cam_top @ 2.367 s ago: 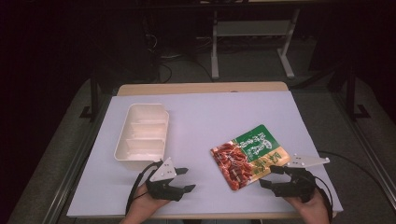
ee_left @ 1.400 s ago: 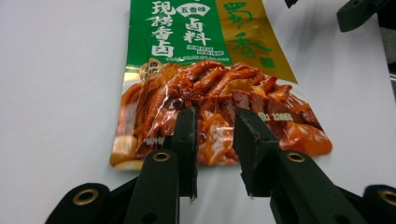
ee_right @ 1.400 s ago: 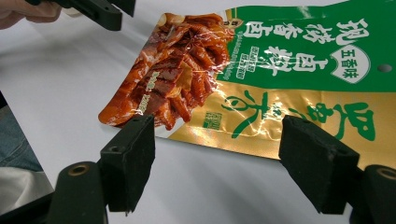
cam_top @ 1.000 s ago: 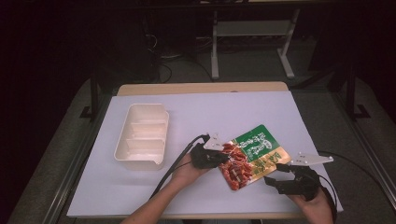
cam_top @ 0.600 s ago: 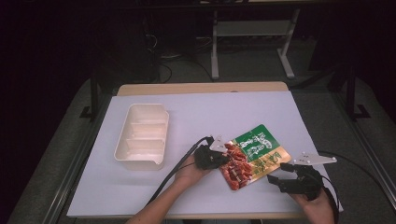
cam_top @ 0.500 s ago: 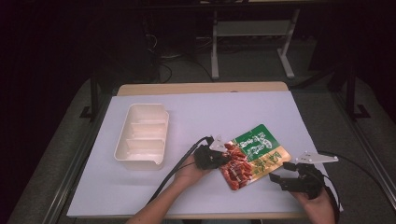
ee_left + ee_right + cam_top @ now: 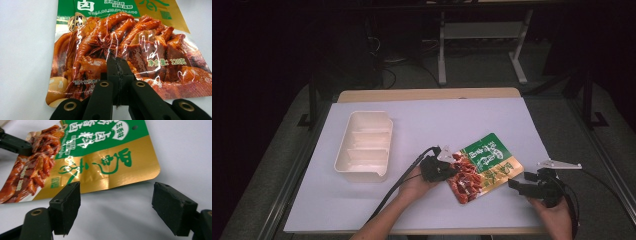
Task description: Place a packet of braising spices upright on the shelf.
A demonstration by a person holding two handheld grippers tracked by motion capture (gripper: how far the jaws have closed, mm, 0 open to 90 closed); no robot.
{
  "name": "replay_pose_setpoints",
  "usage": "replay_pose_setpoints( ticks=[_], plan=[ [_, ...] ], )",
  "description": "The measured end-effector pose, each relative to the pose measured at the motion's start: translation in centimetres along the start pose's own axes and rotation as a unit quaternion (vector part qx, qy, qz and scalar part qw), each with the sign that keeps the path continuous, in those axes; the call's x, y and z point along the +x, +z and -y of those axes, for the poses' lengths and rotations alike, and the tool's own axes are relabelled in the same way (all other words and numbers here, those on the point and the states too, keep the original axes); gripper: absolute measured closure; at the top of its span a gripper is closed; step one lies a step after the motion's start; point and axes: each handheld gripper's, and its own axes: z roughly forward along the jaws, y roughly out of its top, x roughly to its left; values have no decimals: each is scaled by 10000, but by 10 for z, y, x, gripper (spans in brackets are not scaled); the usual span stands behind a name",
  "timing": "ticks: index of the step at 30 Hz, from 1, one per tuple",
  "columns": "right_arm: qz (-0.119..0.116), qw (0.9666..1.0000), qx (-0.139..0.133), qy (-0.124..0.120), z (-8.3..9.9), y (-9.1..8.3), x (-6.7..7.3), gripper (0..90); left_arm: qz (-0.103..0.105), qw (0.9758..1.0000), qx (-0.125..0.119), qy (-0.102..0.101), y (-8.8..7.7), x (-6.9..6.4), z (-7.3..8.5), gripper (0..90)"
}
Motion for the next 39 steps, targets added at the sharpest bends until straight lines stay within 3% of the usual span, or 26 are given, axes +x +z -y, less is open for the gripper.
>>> replay_pose_setpoints(
  ticks=[6,10,12,14,16,18,21,23,29,33,36,39],
  plan=[
    [-68,9999,1,126,-2,5,-2,234,8,10000,2,20,0,0,0,899],
    [-236,9997,0,38,-4,8,2,267,3,10000,2,14,0,0,0,899],
    [-153,9998,65,-63,-7,8,4,272,-3,10000,5,7,0,0,0,899],
    [-31,9999,-109,-46,-10,1,3,284,-7,10000,6,19,0,0,0,899],
    [-227,9991,-330,170,-11,-4,-4,302,8,10000,0,19,0,0,0,899],
    [-276,9988,-295,273,-9,-2,-7,310,11,10000,0,17,0,0,0,899],
    [-331,9988,-230,279,-8,2,-7,331,6,10000,4,19,0,0,0,899],
    [-548,9976,-263,324,-9,3,-6,364,6,10000,1,18,0,0,0,899],
    [-813,9958,-265,339,-14,11,2,446,16,10000,2,30,0,0,0,899],
    [-883,9955,-125,318,-19,19,5,523,23,10000,5,41,0,1,0,899],
    [-1135,9928,-40,386,-22,26,5,590,16,10000,9,40,0,0,0,899],
    [-1186,9923,65,359,-24,33,9,593,17,10000,9,50,0,0,0,898]
  ],
)
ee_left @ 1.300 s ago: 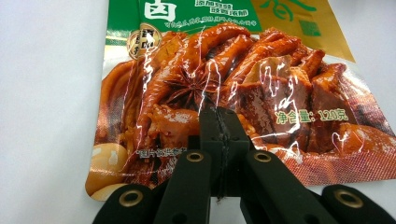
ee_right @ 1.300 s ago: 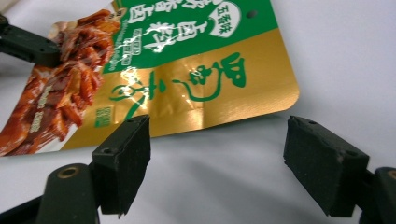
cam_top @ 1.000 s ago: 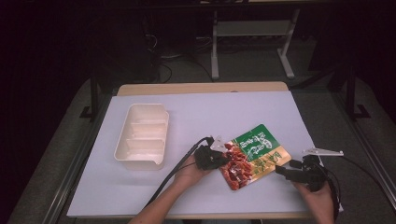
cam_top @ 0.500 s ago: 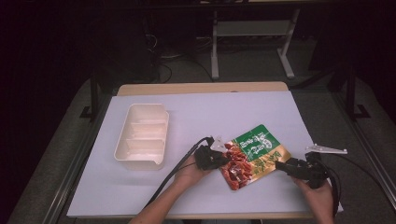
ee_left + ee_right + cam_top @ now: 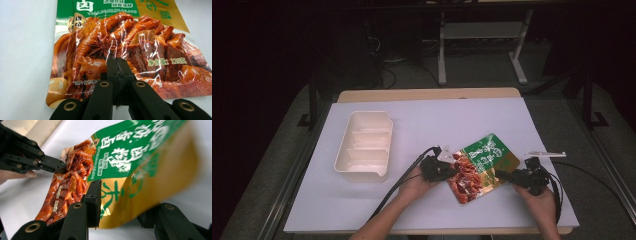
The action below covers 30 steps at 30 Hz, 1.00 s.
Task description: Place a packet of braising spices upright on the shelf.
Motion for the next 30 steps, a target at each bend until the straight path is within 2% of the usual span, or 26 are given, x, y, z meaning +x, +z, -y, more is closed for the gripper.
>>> replay_pose_setpoints(
  ticks=[3,6,9,12,16,19,22,28,30],
  plan=[
    [58,9999,56,-111,-6,11,7,614,5,10000,1,5,0,0,0,898],
    [172,9998,-52,-60,-9,14,9,668,-34,10000,13,52,0,-1,0,898],
    [247,9996,-144,-1,-10,15,8,738,-68,9999,18,80,0,-2,0,898],
    [382,9991,-175,-90,-9,14,8,832,-82,9999,9,70,0,-3,0,897],
    [276,9992,-264,-83,-9,13,8,883,-141,9999,39,84,-1,-4,0,869],
    [256,9990,-336,-164,-10,10,10,889,-178,9998,79,80,-3,-4,1,839],
    [215,9985,-450,-214,-13,6,13,890,-128,9999,-35,-21,-10,-5,6,806],
    [172,9975,-556,-397,-21,-1,22,893,-28,9995,-327,-15,-27,-11,11,735],
    [161,9974,-565,-428,-23,-2,24,894,-31,9994,-348,3,-30,-12,11,725]
  ],
)
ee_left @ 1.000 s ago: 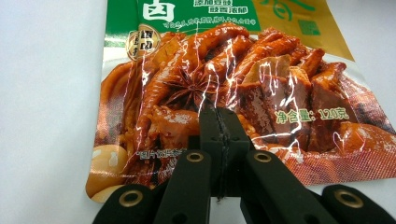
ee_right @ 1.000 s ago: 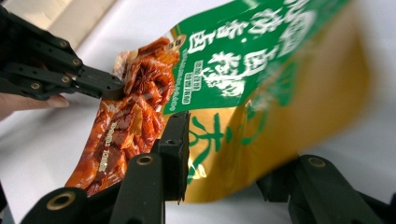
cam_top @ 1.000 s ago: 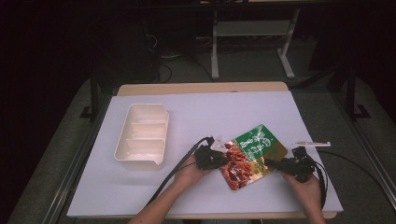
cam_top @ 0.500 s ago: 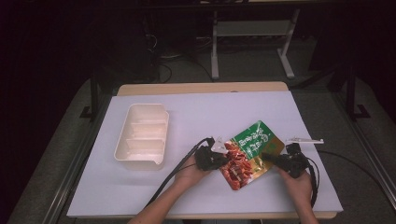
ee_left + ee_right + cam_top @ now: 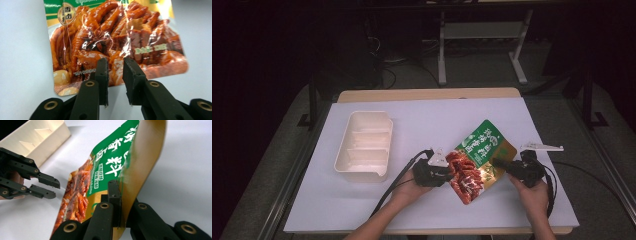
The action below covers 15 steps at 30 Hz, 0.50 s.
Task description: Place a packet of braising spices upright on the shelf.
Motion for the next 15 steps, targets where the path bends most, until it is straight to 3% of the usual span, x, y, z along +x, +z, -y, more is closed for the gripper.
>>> replay_pose_setpoints(
  ticks=[15],
  plan=[
    [-206,9987,-124,-449,-30,-15,19,895,-17,9995,-320,-11,-36,-15,23,658]
  ],
)
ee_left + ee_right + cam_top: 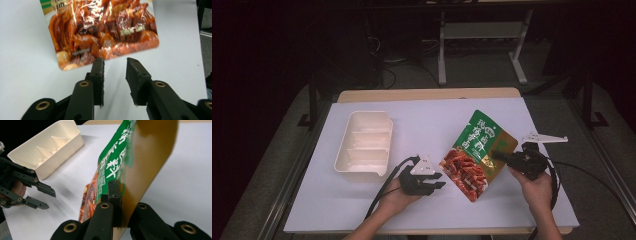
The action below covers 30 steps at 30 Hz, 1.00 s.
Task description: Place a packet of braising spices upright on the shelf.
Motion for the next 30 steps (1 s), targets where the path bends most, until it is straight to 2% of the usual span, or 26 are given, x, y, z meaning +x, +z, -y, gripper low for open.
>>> replay_pose_setpoints(
  ticks=[9,14,22,26,30],
  plan=[
    [-43,9991,47,-419,-20,-5,18,896,3,9998,-125,-156,-18,-3,17,622],
    [-125,9981,61,-603,-31,-7,27,896,17,9998,-142,-167,-26,-6,24,602],
    [39,9953,101,-961,-48,-9,42,898,86,9995,-187,-227,-35,-11,37,558],
    [118,9944,156,-1035,-57,-6,44,898,144,9994,-222,-218,-40,-13,44,547],
    [99,9935,172,-1121,-67,-2,48,898,174,9990,-328,-231,-45,-14,48,532]
  ],
)
